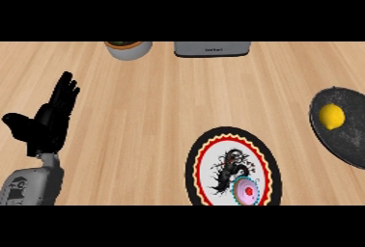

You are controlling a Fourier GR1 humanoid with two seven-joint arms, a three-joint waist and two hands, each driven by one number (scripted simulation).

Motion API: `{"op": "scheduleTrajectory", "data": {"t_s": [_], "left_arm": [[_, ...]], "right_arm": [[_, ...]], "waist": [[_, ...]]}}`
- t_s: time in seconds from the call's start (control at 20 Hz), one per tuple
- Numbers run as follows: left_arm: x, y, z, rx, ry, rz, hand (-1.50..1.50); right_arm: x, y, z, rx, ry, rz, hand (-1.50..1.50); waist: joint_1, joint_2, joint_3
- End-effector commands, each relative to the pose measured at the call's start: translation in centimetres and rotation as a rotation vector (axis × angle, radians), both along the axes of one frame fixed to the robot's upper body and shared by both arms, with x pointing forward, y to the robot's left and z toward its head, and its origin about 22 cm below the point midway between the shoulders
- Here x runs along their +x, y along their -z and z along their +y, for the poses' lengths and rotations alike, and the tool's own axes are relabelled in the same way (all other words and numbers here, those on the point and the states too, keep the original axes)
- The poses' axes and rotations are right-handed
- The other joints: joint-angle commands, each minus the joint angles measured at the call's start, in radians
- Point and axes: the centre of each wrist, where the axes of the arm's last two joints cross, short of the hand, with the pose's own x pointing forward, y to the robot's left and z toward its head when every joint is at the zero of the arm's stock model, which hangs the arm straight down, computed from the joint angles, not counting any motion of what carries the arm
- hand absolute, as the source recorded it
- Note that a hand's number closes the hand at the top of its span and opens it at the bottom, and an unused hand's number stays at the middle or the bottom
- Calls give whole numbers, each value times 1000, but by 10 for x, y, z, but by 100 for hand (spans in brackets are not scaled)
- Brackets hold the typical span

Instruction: Pick the lemon from the plate and place it in the pan

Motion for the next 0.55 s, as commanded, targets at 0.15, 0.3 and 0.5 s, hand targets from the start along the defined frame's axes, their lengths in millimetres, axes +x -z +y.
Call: {"op": "scheduleTrajectory", "data": {"t_s": [0.15,0.3,0.5], "left_arm": [[-11,13,4,-17,-26,15,0],[-7,3,21,0,-55,11,0],[-5,0,10,1,-28,4,0]], "right_arm": [[-44,-17,-25,193,-210,-119,-150],[-53,-19,-28,194,-223,-69,-150],[-59,-22,-30,139,-222,-62,-150]], "waist": [[-25,-7,1],[-33,-8,0],[-20,-5,1]]}}
